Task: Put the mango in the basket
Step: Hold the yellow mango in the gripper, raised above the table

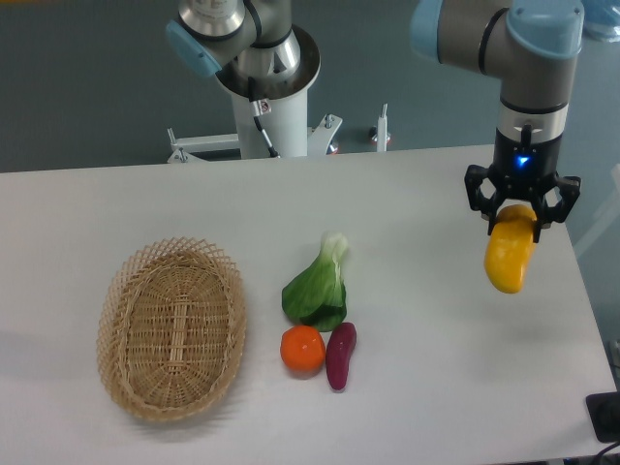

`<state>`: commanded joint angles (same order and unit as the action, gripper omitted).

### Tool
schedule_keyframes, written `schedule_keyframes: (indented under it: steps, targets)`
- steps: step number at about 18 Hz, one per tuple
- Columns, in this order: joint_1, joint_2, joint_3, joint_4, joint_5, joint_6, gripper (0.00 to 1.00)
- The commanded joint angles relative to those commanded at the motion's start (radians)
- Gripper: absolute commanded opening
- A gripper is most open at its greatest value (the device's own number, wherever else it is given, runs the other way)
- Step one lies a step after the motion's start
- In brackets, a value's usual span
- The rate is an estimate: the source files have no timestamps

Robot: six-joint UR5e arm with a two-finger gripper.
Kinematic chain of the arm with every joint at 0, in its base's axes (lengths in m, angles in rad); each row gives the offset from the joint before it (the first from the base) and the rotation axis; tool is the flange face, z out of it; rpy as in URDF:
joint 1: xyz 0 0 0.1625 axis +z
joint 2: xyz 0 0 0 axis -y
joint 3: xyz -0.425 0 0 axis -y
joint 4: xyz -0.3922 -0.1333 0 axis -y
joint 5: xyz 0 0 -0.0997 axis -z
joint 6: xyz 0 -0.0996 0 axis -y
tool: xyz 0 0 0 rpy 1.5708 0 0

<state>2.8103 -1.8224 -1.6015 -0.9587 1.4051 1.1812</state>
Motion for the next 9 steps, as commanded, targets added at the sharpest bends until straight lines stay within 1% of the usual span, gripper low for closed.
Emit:
schedule_keyframes:
  steps: [9]
  targets:
    - [-0.009,0.0,-0.009,0.002,0.002,-0.005,0.5]
